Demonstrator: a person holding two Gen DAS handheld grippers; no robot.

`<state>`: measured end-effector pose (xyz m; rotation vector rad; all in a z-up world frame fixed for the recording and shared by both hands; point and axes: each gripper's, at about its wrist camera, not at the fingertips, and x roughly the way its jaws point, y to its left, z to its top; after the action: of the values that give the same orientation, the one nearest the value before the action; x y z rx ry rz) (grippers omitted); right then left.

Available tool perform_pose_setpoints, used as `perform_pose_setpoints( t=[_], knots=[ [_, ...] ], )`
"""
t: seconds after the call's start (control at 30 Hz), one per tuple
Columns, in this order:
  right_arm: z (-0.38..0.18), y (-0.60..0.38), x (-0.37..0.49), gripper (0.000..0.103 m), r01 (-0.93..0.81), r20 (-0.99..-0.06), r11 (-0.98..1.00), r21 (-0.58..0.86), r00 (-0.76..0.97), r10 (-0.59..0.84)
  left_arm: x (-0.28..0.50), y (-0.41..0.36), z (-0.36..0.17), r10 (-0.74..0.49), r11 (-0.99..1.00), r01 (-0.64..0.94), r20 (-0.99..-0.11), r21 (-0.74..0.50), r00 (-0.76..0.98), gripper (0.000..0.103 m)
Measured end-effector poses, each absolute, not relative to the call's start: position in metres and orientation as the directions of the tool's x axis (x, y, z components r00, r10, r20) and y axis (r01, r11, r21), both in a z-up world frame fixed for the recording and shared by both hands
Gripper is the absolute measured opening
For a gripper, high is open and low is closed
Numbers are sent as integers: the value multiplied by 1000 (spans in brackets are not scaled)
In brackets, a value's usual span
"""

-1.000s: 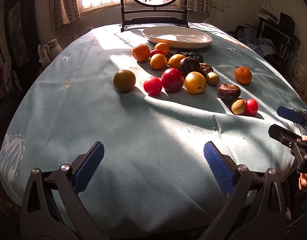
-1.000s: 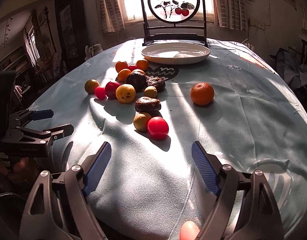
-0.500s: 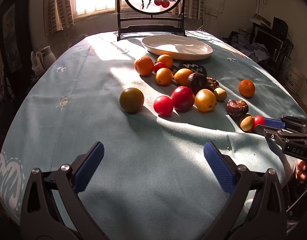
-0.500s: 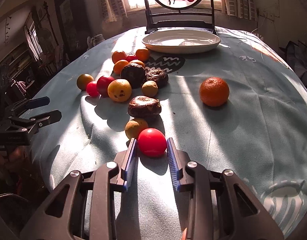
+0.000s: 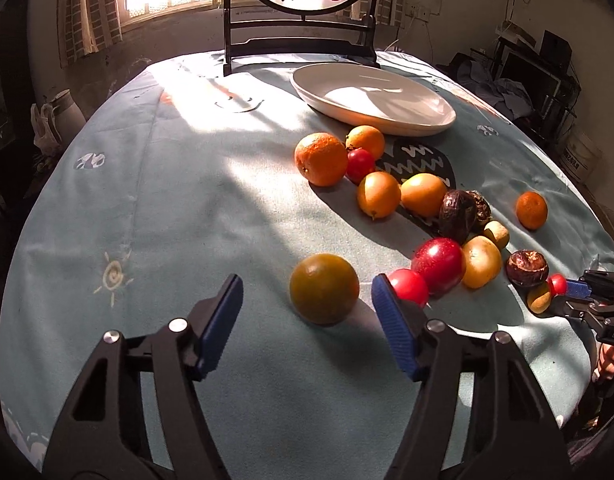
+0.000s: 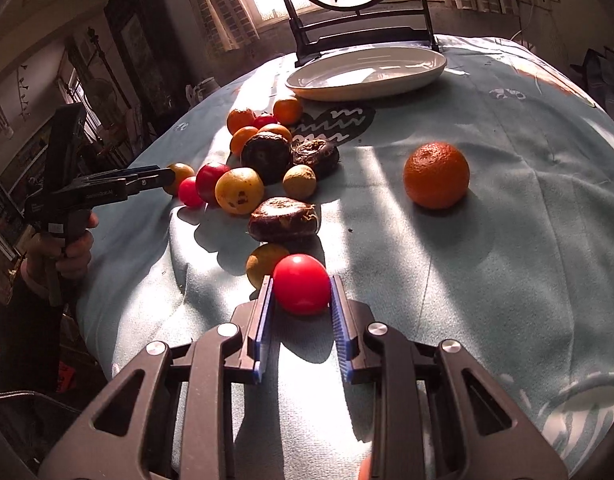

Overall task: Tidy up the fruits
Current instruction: 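Grasp a red cherry tomato with the right tool while the left tool grasps an olive-yellow plum, then release the tomato onto the white plate with the right tool while the left tool releases the plum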

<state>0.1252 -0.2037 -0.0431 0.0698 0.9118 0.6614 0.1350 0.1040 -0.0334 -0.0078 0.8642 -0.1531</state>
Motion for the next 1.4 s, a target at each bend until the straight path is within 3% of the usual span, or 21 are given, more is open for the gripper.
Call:
perform_pose_setpoints(
  t=[0.1, 0.23, 0.27, 0.6, 0.9, 1.13, 1.4],
  knots=[
    [-43, -204, 126, 28, -500, -708, 797, 339, 422, 566, 143, 104, -40, -150, 987, 142, -775, -79, 614, 65],
    [-43, -203, 127, 28, -503, -711, 796, 337, 418, 565, 150, 104, -47, -205, 978, 160, -791, -137, 576, 41],
    [-43, -204, 127, 28, -503, -711, 796, 337, 418, 565, 150, 103, -47, -221, 974, 169, -792, -151, 569, 39],
    [-22, -209, 136, 28, -522, -680, 787, 328, 448, 580, 145, 100, -32, -195, 980, 161, -771, -120, 607, 38],
    [33, -195, 249, 28, -463, -606, 816, 347, 553, 572, 230, 56, 22, -220, 975, 180, -712, -132, 667, 39],
    [5, -159, 353, 27, -398, -725, 870, 290, 503, 471, 335, 23, 1, -148, 988, 132, -784, -85, 602, 39],
    [-27, -132, 396, 27, -413, -814, 889, 199, 436, 385, 375, 20, -24, -116, 992, 109, -832, -67, 543, 39]
  ],
)
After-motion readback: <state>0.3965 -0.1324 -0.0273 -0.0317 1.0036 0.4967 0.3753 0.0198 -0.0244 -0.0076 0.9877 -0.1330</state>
